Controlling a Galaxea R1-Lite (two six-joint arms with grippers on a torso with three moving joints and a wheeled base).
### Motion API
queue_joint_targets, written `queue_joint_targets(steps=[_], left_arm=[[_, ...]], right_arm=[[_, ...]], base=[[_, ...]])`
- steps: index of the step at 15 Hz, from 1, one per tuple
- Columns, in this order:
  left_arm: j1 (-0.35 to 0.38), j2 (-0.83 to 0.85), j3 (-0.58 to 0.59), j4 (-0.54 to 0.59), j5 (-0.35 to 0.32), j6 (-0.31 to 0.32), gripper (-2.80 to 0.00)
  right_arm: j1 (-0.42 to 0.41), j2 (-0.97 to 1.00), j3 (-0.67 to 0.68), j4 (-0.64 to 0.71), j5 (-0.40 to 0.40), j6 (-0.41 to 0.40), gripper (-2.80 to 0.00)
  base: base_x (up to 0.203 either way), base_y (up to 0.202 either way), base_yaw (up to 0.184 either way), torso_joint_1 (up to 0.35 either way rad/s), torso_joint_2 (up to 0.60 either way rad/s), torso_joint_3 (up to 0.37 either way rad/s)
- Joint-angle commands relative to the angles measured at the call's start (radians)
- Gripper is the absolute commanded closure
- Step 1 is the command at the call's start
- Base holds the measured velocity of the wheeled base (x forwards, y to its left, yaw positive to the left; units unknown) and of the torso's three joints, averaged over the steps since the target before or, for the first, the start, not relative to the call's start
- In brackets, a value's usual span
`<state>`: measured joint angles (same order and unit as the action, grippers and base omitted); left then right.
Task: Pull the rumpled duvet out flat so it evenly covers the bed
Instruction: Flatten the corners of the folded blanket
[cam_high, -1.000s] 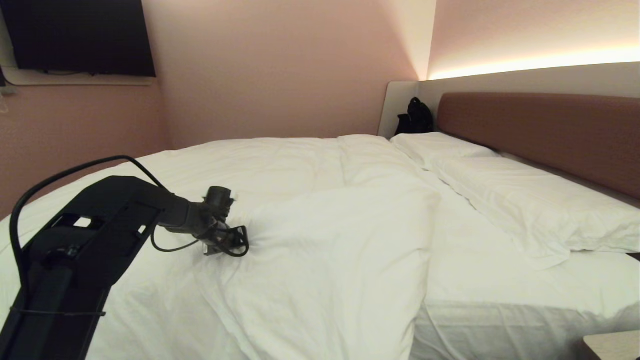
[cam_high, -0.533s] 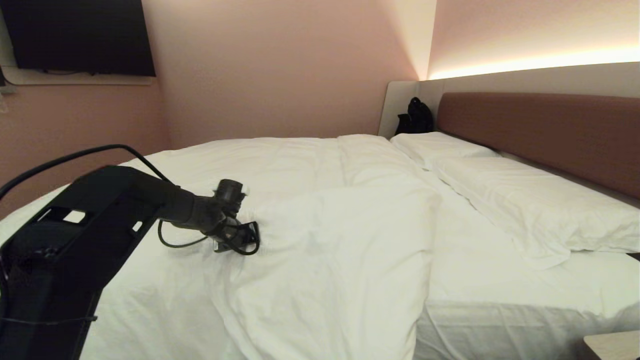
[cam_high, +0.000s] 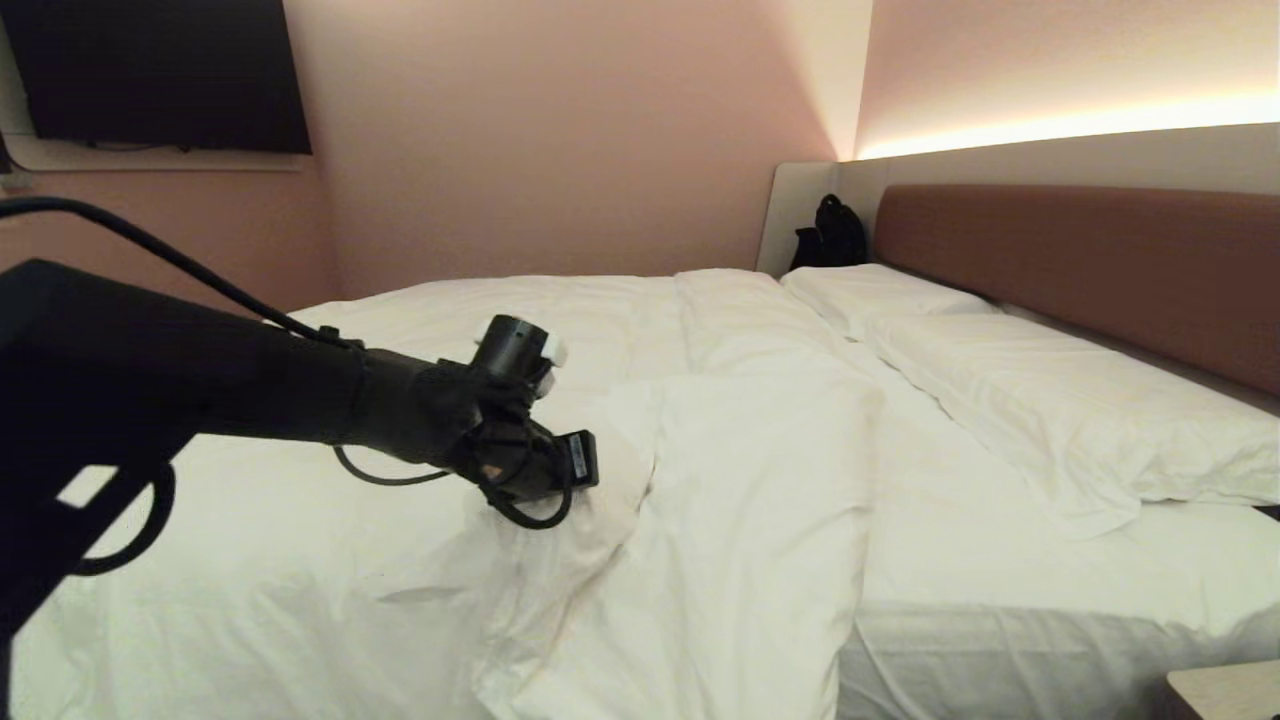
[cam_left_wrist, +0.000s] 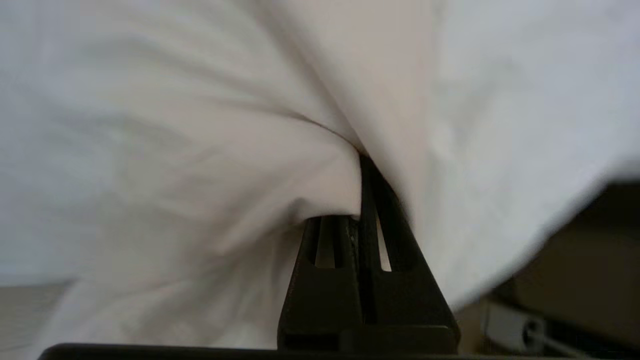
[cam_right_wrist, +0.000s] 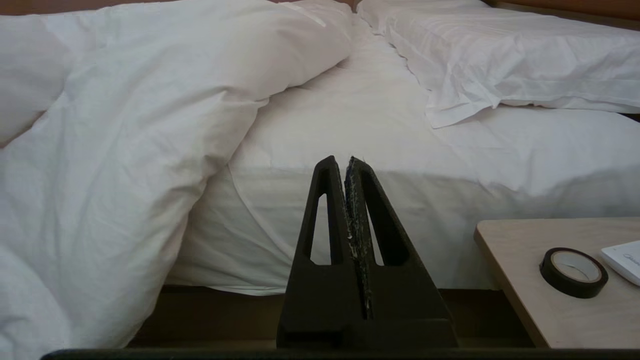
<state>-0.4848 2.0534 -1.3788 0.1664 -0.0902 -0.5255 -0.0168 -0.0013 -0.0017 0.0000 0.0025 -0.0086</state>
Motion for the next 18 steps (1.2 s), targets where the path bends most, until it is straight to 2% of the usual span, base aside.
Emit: queue_joint_targets(steps=[1, 7, 10, 12, 18], left_arm=[[-0.078, -0.136, 0.061, 0.005, -0.004, -0.016, 0.0], [-0.312, -0.35, 0.129, 0.082, -0.012, -0.054, 0.0], [-0.358, -0.378, 0.132, 0.111, -0.014, -0.067, 0.0], [-0.442, -0.409, 0.163, 0.125, -0.013, -0.073, 0.0], [-0.545, -0.416, 0.218, 0.12, -0.026, -0.073, 0.0]], right_arm=[[0.0, 0.001, 0.0, 0.0, 0.001, -0.001, 0.0], [0.0, 0.001, 0.0, 0.0, 0.001, -0.001, 0.0], [0.0, 0.001, 0.0, 0.0, 0.001, -0.001, 0.0], [0.0, 0.001, 0.0, 0.0, 0.001, -0.001, 0.0], [0.0, 0.001, 0.0, 0.0, 0.001, -0.001, 0.0]], base=[[0.0, 0.0, 0.0, 0.0, 0.0, 0.0], [0.0, 0.0, 0.0, 0.0, 0.0, 0.0], [0.0, 0.0, 0.0, 0.0, 0.0, 0.0], [0.0, 0.0, 0.0, 0.0, 0.0, 0.0], [0.0, 0.0, 0.0, 0.0, 0.0, 0.0]])
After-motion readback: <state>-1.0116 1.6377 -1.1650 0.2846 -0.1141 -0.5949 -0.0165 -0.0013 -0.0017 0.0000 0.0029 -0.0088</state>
